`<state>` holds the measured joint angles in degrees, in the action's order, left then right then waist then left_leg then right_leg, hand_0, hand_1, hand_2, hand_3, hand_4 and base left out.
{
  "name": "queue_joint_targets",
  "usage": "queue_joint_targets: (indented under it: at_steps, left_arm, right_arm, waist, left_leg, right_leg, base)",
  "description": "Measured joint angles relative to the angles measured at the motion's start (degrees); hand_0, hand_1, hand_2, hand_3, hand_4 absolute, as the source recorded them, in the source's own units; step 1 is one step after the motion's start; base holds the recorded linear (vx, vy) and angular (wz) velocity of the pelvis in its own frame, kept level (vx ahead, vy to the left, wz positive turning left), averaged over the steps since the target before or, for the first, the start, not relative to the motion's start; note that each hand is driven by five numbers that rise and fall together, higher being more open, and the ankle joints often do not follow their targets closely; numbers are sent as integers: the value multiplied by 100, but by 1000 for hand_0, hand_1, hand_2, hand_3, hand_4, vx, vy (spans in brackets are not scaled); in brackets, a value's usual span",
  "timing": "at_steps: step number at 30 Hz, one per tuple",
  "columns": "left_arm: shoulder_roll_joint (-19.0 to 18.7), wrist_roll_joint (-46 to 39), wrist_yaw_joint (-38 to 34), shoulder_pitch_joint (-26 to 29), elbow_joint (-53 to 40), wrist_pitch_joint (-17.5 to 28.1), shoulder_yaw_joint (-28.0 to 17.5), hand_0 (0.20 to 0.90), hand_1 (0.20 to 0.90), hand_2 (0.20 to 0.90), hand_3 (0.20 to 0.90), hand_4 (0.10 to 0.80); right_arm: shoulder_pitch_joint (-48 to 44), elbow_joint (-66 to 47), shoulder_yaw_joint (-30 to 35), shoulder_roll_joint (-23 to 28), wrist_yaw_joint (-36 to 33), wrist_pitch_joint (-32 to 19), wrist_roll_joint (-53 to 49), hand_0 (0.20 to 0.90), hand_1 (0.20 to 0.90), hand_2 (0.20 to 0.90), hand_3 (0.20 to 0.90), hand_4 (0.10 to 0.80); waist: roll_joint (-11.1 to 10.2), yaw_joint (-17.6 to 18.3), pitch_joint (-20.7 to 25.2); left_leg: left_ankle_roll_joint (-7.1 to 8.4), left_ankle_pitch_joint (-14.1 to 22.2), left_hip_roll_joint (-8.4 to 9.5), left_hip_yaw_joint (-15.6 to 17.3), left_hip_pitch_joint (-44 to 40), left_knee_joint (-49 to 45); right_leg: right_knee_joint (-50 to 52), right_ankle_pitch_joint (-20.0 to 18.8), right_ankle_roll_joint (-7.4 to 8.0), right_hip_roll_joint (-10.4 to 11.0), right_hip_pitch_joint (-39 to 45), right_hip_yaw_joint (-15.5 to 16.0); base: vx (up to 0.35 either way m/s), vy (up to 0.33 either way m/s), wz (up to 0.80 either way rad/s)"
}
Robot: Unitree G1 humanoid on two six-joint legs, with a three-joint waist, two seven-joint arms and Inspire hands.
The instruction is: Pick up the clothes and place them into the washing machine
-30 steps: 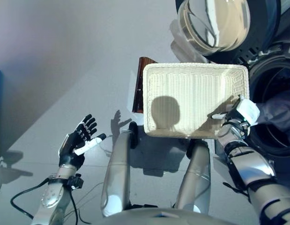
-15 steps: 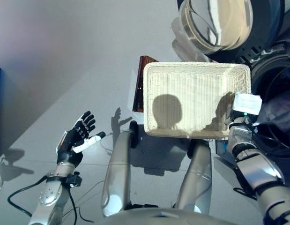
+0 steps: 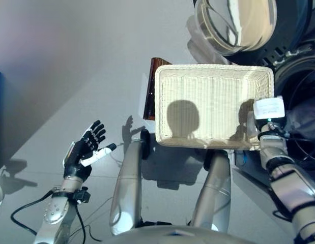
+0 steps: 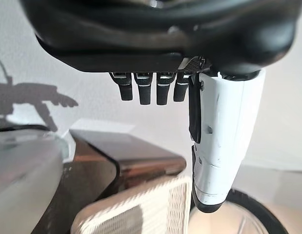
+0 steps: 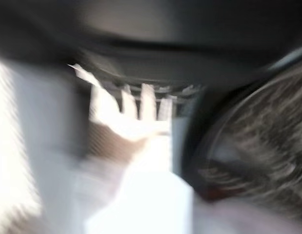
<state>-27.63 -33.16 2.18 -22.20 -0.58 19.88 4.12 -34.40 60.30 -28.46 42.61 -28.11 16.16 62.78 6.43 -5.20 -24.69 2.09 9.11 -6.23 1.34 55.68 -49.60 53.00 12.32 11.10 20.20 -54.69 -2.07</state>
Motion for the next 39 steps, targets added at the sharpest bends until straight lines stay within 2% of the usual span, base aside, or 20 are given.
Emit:
queue_joint_targets:
  at_steps: [3,7,19,23,25,39]
  left_arm:
    - [18,-1,-6,1,0,-1,-166,900,900,900,900,800]
    - [27,-2,-7,-5,0,0,-195,900,900,900,900,800]
    - [94,-1,17,-16,-2,1,-321,900,900,900,900,800]
    - [92,1,33,-12,-4,4,-344,900,900,900,900,800]
    - [91,0,24,-14,0,3,-353,900,900,900,900,800]
    - [86,2,30,-11,-1,3,-352,900,900,900,900,800]
  right_arm:
    - [341,-769,365,84,65,-7,293,900,900,900,900,800]
    - [435,-910,652,109,67,-1,353,900,900,900,900,800]
    - [532,-999,671,103,60,-14,353,900,900,900,900,800]
    - [384,-572,638,-113,58,-14,346,900,900,900,900,800]
    - [309,-437,545,-161,54,-12,339,200,200,200,200,300]
    - [-153,405,339,-274,-22,-3,76,200,200,200,200,300]
  waist:
    - [-53,108,-34]
    - [-83,126,-71]
    - [-114,115,-161]
    - [-124,97,-172]
    - [-125,94,-173]
    - [-123,26,-171]
  left_leg:
    - [1,2,-3,-4,22,-20]
    - [-7,7,-4,-11,144,-101]
    - [0,4,-9,-52,365,-219]
    - [1,5,-6,-58,388,-237]
    - [1,3,-4,-58,388,-242]
    - [10,-7,-3,-74,375,-252]
  right_leg:
    - [18,2,-2,-5,-16,-5]
    - [95,1,-2,-4,-147,-37]
    - [239,32,-1,-7,-374,-62]
    - [274,31,-27,-7,-392,-57]
    - [282,31,-27,-6,-393,-57]
    - [307,30,-29,0,-379,-55]
  base:
    - [0,0,0]
    - [0,0,0]
    - [0,1,0]
    - [0,2,1]
    - [0,0,0]
    - [0,0,0]
